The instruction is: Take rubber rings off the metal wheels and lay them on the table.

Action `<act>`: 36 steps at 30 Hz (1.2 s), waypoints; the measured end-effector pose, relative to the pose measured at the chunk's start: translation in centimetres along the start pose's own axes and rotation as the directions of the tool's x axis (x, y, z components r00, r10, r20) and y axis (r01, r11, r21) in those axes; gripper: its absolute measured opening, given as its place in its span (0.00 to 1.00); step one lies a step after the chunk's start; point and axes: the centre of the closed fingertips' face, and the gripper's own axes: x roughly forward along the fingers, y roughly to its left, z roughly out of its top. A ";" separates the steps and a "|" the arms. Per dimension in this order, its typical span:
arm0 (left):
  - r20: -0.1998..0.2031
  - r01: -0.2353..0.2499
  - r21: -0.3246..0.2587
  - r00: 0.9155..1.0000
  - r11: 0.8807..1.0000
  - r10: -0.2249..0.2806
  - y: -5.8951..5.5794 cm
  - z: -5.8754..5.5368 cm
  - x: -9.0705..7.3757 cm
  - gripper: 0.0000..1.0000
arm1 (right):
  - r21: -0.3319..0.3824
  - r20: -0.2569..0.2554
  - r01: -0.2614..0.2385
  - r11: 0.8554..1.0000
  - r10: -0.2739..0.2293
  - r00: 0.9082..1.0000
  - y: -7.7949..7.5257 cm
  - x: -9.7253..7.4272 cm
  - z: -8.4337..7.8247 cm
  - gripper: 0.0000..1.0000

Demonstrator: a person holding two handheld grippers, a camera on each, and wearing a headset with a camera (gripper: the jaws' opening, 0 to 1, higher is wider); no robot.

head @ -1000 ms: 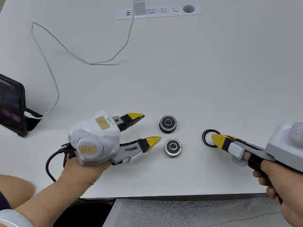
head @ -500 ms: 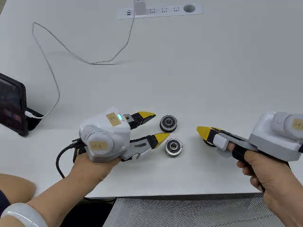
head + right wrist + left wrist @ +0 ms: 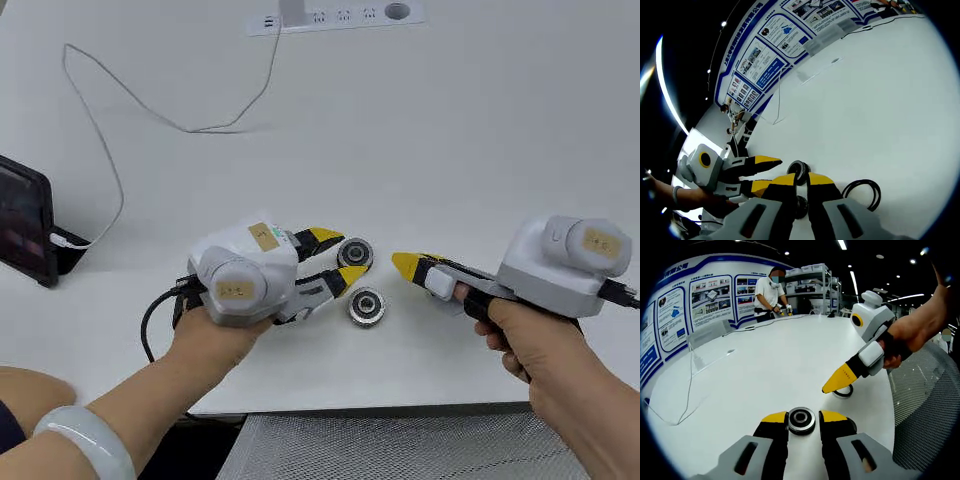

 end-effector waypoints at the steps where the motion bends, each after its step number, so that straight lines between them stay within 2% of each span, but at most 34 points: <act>1: -0.001 0.001 -0.001 1.000 1.000 -0.001 0.0 0.0 0.1 0.24 | -0.004 -0.002 -0.001 1.000 0.000 1.000 0.0 0.1 0.0 0.09; 2: -0.020 -0.006 0.006 1.000 1.000 0.006 0.1 -0.3 0.2 0.23 | -0.015 -0.006 -0.001 1.000 0.001 1.000 -0.1 0.2 0.0 0.09; 8: -0.054 -0.010 0.017 0.998 1.000 0.011 0.4 -0.9 0.6 0.18 | -0.038 -0.015 0.000 0.999 0.000 1.000 0.1 0.6 -0.1 0.09; 23: -0.085 0.000 0.033 0.996 0.999 0.003 0.5 -1.6 1.5 0.15 | -0.036 -0.017 -0.002 0.999 0.002 1.000 -0.1 0.9 -0.1 0.08; 36: -0.085 0.005 0.036 0.996 0.999 -0.002 0.6 -1.5 1.7 0.14 | -0.027 -0.034 -0.010 1.000 0.009 0.999 0.0 1.6 -0.5 0.09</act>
